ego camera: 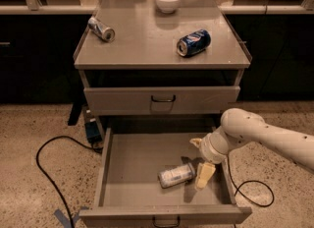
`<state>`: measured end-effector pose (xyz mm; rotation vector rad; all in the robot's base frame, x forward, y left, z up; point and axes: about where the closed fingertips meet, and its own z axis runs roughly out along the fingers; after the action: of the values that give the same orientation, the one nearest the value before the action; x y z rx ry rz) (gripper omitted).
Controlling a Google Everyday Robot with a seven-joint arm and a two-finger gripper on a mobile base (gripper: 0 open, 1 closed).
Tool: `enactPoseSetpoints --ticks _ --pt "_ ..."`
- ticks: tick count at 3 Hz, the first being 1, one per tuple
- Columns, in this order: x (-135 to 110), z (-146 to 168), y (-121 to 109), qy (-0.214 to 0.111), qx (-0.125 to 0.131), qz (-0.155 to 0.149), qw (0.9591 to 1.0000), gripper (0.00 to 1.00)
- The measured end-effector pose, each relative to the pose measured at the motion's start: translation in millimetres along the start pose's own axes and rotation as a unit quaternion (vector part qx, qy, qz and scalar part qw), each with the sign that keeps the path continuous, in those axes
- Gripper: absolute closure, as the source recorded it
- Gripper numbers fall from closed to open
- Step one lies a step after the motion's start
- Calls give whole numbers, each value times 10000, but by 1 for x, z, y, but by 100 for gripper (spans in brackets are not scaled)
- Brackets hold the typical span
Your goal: Pick blue plastic bottle from middle drawer and place on counter
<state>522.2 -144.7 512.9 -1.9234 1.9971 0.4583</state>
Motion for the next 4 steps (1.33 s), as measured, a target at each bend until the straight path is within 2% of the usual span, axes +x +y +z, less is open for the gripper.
enactPoseSetpoints --ticks 1,2,3,4 --pt "0 0 0 0 0 0 10000 0" --pt "3 17 3 -74 -212 -12 9997 0" --pt "-2 52 7 -245 -660 -203 9973 0" --pt "-8 84 8 -458 -1026 -382 9929 0"
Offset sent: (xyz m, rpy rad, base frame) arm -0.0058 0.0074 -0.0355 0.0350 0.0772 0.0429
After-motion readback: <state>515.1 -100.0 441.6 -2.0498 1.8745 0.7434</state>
